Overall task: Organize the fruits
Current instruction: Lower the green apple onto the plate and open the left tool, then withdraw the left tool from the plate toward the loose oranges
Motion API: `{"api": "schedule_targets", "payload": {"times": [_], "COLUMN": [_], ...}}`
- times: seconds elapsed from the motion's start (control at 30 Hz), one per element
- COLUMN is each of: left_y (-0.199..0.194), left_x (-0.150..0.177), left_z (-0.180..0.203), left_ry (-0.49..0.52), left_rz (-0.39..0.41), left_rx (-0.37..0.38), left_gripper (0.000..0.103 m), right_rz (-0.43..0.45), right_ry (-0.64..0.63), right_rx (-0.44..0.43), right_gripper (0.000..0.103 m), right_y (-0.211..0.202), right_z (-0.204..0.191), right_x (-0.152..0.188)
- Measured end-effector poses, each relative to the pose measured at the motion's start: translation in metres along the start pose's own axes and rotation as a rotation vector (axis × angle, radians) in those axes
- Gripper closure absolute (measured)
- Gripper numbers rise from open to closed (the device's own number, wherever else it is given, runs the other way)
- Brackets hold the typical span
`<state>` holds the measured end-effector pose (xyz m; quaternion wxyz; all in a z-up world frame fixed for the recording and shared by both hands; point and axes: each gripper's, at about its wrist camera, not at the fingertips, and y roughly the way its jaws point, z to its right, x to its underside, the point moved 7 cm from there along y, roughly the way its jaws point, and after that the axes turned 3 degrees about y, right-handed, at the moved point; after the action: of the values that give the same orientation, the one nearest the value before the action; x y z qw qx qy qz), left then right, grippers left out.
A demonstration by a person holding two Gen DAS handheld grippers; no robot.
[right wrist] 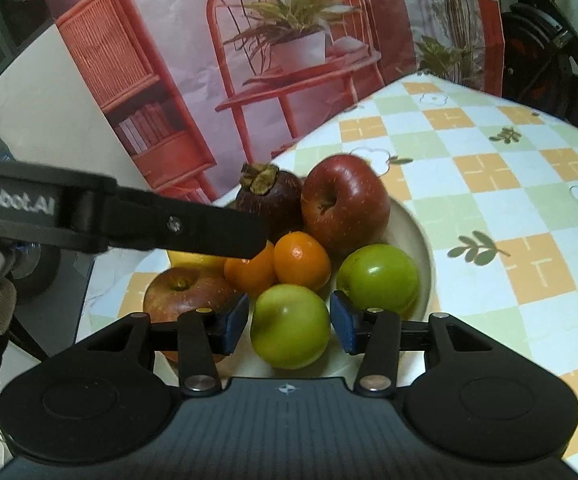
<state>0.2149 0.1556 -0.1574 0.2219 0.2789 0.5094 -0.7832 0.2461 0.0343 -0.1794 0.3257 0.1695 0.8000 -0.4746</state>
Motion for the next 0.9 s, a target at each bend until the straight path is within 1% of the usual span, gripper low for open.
{"api": "schedule_targets", "payload": {"times": [0.2, 0.43, 0.57, 0.7, 0.9], "left_y": [-0.001, 0.006, 0.013, 0.023, 0.037], "left_x": [-0.003, -0.004, -0.001, 0.007, 0.022], "left_z": [0.015, 0.049, 0.075, 0.104, 0.145], "left_ry": [0.023, 0.080, 0.108, 0.150, 0.197], "left_rz": [0.010, 0.026, 0.017, 0.007, -0.012], "left_rx": [-0.017, -0.021, 0.006, 0.034, 0.071], "left_gripper": [0.053, 0.052, 0.052, 0.052, 0.052], "right_rz": [0.074, 0.172, 0.218, 0.252, 0.295], "right_ry": [0.026, 0.033, 0.063, 0.044, 0.062], "right_rx": [0.005, 0.079, 0.127, 0.189, 0.257], "right_gripper": [0.054, 0.054, 0.054, 0.054, 0.053], "right_y": [-0.032, -0.089, -0.124, -0.157, -0.192], "right_z": [0.014, 0.050, 0.075, 0.093, 0.115], "right_x": [-0.005, 0.003, 0.013, 0.024, 0.047]}}
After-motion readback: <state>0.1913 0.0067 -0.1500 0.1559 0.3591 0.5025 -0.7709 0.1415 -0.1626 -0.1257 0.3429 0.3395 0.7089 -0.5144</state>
